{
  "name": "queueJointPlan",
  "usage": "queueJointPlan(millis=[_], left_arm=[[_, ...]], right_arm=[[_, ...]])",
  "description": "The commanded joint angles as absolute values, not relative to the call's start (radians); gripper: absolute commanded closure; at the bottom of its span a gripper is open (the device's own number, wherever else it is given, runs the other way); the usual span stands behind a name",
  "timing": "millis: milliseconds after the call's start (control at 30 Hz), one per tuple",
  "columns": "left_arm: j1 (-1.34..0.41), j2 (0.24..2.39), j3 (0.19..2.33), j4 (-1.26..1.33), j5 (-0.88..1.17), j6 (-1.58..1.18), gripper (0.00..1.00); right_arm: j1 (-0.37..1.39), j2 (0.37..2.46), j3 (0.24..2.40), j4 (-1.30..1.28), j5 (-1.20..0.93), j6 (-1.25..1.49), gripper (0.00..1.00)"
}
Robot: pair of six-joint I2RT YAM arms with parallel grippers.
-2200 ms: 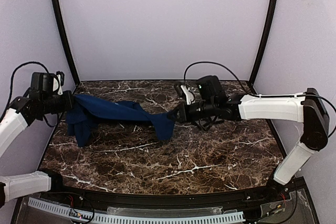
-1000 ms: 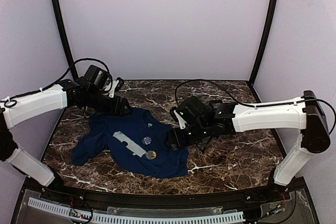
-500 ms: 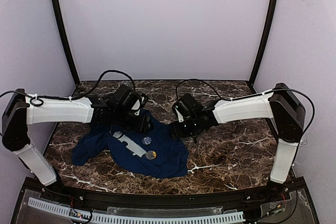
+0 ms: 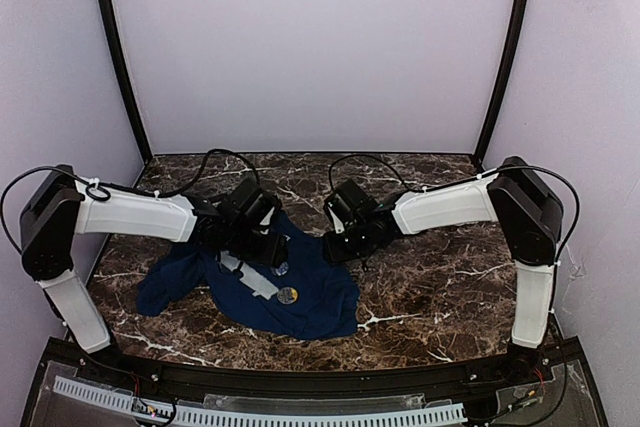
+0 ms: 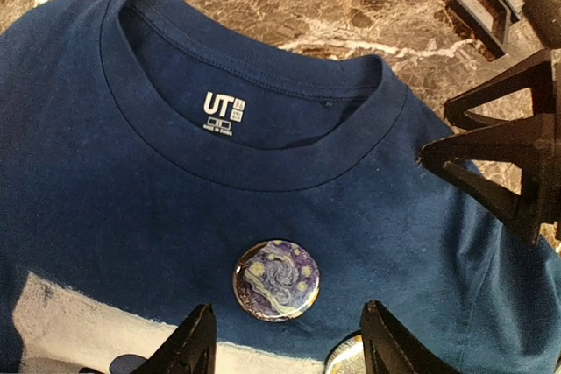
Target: Remove the brooch from the garment
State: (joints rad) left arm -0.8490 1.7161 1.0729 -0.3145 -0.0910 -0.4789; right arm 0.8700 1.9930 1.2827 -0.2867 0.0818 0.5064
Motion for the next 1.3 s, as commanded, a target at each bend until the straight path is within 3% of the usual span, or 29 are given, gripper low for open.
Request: queueJointPlan(millis=[0,167,467,700,933,1267], left_arm=[[-0.863,1.746,1.092,-0.312,-0.113,-0.485,0.43],[-0.872,1.781,1.108,-0.317,-0.117,-0.485,0.47],[-0.909,1.834,1.146,-0.360,-0.159,-0.469,0.47],[-0.928,1.875,1.180,-0.401,-0.217,-0.455,0.48],[-0.933,1.917,1.210,-0.422,-0.224,-0.422,0.54],[-0.976,1.966,1.283,-0.546,-0.396,-0.345,0.54]], right_arm=[[0.864,2.007,1.295,-0.258,0.080,0.502,0.60],[0.864,2.002,1.284,-0.253,0.073,0.505,0.80],[0.864,1.963,1.227,-0.231,0.046,0.526,1.00],[0.864,1.925,1.181,-0.205,0.033,0.544,1.00],[0.864,1.914,1.168,-0.200,0.028,0.544,1.00],[0.864,1.901,1.159,-0.192,0.021,0.546,1.00]])
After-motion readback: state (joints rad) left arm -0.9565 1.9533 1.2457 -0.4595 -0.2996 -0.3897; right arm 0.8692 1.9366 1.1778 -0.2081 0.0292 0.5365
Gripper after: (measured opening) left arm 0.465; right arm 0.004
